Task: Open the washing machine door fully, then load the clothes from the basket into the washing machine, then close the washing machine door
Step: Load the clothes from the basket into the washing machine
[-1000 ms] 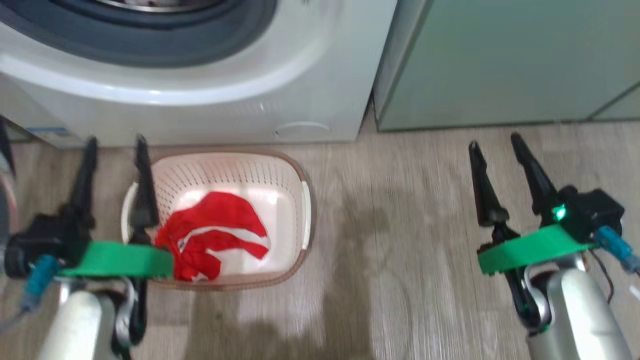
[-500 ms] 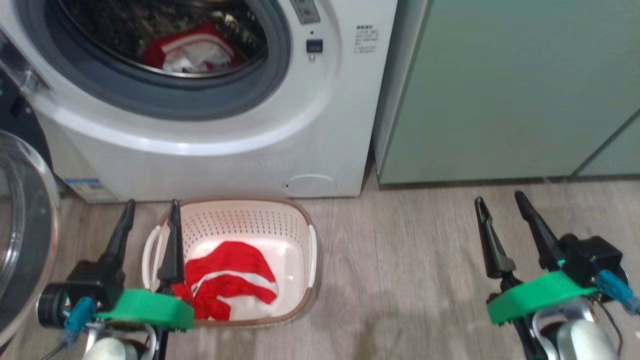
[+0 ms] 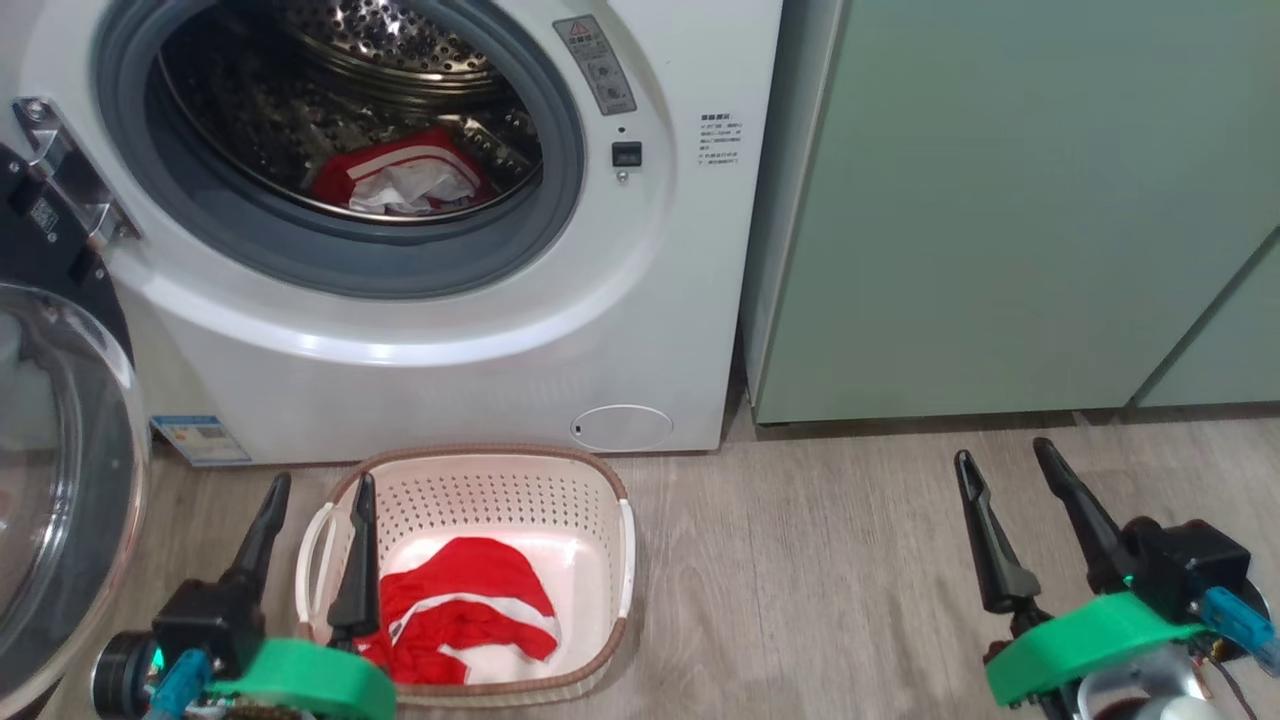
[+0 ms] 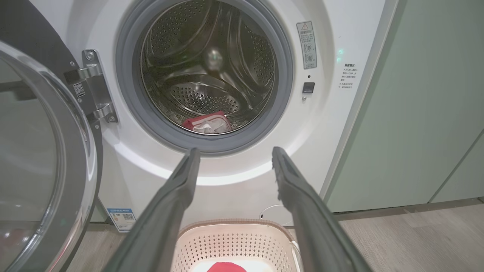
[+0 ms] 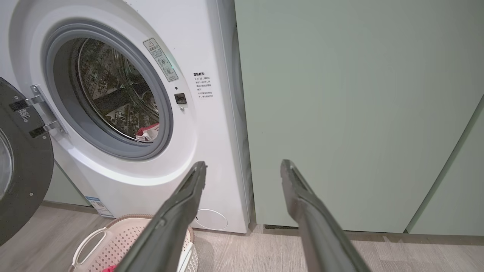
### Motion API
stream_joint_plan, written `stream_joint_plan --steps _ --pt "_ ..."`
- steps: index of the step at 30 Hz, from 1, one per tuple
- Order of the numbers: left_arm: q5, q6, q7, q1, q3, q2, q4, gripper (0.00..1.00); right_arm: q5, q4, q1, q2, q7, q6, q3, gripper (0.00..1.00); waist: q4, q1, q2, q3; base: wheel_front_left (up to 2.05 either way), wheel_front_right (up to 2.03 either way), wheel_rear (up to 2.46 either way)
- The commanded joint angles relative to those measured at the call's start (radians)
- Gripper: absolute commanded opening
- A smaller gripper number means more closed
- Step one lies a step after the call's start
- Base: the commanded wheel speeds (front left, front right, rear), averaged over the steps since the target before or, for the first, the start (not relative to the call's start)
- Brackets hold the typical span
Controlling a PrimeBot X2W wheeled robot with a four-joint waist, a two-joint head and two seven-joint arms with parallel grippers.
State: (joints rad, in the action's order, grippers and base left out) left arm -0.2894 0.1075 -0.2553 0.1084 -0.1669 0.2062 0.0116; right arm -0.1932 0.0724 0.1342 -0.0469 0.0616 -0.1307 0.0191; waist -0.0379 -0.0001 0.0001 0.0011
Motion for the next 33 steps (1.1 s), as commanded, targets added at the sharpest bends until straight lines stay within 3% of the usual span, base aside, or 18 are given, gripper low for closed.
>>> stream_joint_plan --steps 1,33 --pt "0.001 0.001 0.000 -0.034 0.030 0.009 0.034 1.00 0.009 0.047 -0.020 -0.003 -0.002 0.000 -0.022 1.00 0.000 0.0001 -0.0001 0.000 0.00 0.00 0.00" --pt "-0.007 0.012 -0.002 -0.066 0.025 0.013 0.038 1.00 0.003 0.061 -0.039 -0.003 0.003 0.000 -0.035 1.00 0.008 0.0001 -0.0001 0.041 0.00 0.00 0.00"
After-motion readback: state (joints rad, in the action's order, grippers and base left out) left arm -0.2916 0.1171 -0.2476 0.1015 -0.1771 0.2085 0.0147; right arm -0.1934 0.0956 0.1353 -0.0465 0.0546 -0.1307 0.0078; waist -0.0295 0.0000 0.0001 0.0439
